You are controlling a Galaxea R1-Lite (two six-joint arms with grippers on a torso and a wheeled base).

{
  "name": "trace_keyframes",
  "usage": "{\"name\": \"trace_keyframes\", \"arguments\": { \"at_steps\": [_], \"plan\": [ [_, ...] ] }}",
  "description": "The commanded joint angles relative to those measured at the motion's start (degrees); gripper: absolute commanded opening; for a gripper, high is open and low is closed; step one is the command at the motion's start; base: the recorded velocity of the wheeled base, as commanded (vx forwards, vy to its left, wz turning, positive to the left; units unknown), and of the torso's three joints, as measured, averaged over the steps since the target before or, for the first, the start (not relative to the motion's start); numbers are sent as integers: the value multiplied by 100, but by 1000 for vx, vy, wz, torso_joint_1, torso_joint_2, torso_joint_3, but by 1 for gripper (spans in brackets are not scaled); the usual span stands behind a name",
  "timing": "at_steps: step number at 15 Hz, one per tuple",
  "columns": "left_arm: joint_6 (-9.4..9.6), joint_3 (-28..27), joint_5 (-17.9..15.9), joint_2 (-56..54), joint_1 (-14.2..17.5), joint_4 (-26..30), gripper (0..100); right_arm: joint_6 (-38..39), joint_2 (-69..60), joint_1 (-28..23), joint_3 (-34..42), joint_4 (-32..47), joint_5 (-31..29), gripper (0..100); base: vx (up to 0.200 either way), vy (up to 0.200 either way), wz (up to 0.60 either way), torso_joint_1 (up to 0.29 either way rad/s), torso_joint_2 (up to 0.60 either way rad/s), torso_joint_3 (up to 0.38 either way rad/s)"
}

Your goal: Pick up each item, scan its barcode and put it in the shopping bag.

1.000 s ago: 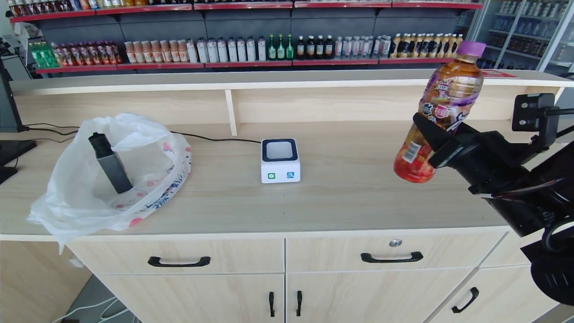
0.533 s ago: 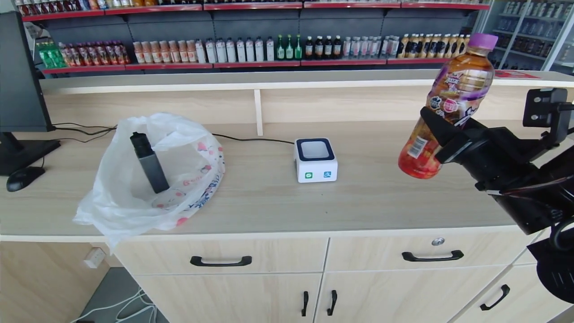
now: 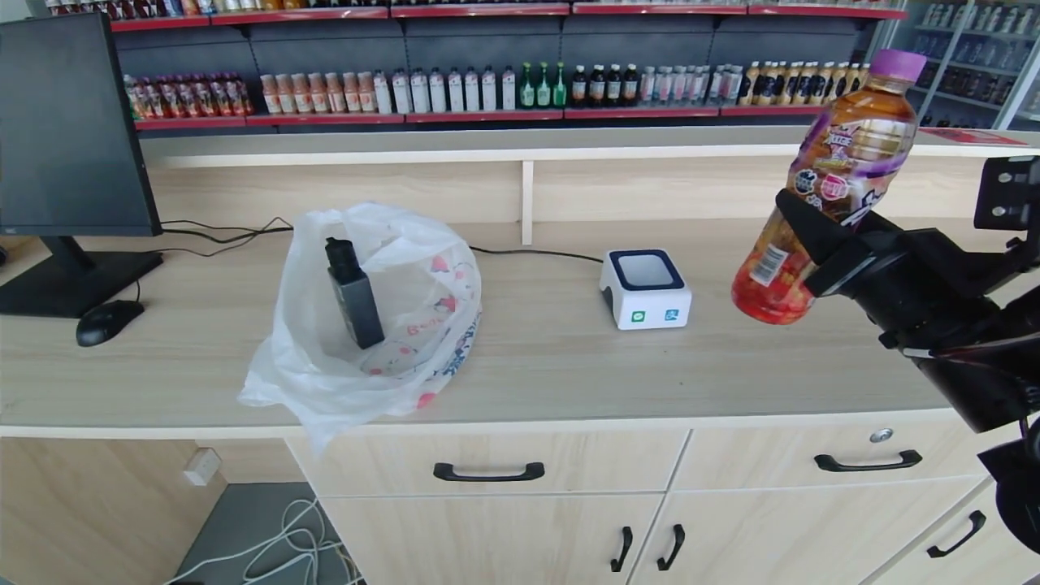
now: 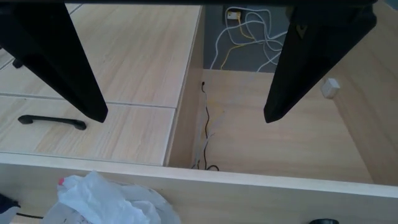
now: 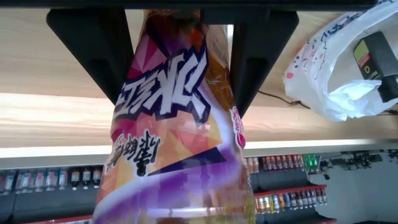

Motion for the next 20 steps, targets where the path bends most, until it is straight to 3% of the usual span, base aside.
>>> {"name": "trace_keyframes", "arguments": {
  "at_steps": [1,4,7,12,16,20],
  "plan": [
    [-4,0,2,6,-5,-4,100,-3,-63,1,6,-12,3,0,0,0,0,0,0,0],
    [-4,0,2,6,4,-4,100,-3,-89,9,24,-12,3,0,0,0,0,0,0,0],
    [-4,0,2,6,-5,-4,100,-3,-107,9,24,-12,3,0,200,0,0,-3,2,4],
    [14,0,2,6,-5,-4,100,-179,-36,-17,-258,-12,100,0,0,0,0,0,0,0],
    [5,0,2,6,4,-4,100,-1023,517,-96,-381,-12,1418,0,0,0,0,0,0,0],
    [22,0,2,6,-5,-4,100,-1594,1133,-96,-952,-12,1893,0,0,0,0,0,0,0]
  ]
}}
